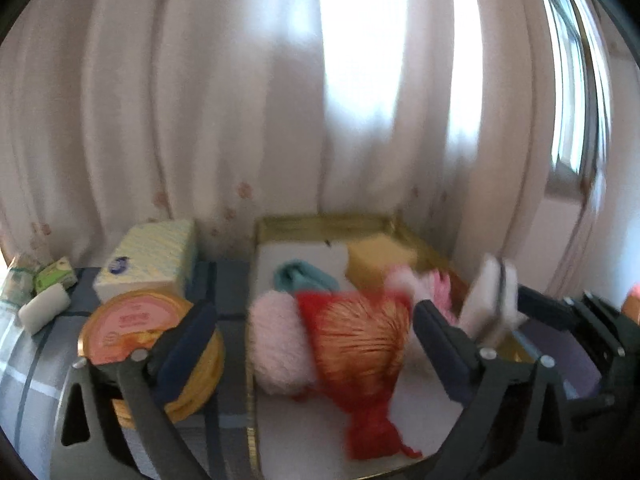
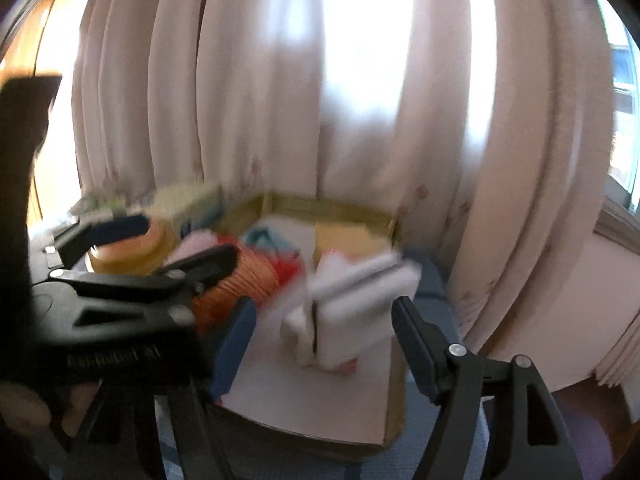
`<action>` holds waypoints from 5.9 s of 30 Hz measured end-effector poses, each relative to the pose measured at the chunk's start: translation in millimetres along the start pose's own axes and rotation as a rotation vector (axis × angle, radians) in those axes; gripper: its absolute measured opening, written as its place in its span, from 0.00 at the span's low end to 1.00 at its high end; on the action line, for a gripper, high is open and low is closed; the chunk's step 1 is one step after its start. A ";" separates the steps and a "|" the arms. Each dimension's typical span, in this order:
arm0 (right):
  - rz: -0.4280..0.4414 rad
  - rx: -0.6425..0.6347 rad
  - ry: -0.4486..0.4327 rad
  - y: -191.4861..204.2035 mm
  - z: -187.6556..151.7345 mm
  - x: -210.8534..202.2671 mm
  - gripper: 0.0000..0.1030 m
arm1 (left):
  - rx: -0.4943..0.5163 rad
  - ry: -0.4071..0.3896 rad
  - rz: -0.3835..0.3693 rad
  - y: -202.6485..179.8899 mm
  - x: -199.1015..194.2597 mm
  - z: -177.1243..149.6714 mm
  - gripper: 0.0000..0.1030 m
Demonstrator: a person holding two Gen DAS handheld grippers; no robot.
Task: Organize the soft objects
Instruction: 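Open both grippers to drop the pouch and sponge into the tray, then move both tools back toward the white roll and cotton swab bag, then grasp the white rolled towel upright with the right gripper, then grasp the bag of cotton swabs with the left gripper while the right holds the roll, then carry the cotton swab bag and white roll with both tools over the gold tray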
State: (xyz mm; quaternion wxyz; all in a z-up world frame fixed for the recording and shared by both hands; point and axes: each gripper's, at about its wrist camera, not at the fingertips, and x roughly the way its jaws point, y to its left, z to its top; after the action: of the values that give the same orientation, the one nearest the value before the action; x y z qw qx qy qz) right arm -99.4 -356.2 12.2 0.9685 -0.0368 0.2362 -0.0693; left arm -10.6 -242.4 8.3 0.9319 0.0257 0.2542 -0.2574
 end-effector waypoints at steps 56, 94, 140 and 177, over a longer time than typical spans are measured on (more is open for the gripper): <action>-0.139 0.217 -0.180 151.4 37.1 20.5 0.76 | -0.052 -0.103 0.342 169.3 -71.6 -16.5 1.00; 0.235 0.225 0.371 350.5 82.8 200.3 0.71 | -0.447 0.105 0.677 427.9 -67.4 -18.7 0.98; 0.290 0.094 0.000 294.6 85.7 122.8 0.33 | -0.211 0.228 0.503 361.4 13.3 42.6 0.67; 0.225 0.082 -0.039 283.9 86.3 101.2 0.33 | -0.160 -0.115 0.459 286.8 -60.4 -0.2 0.31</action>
State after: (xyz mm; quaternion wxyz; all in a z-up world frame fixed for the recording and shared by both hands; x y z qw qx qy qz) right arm 62.7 -87.9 13.3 0.9753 0.0282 0.2169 0.0311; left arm 86.0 34.4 13.7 0.9780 -0.0059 0.2079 -0.0189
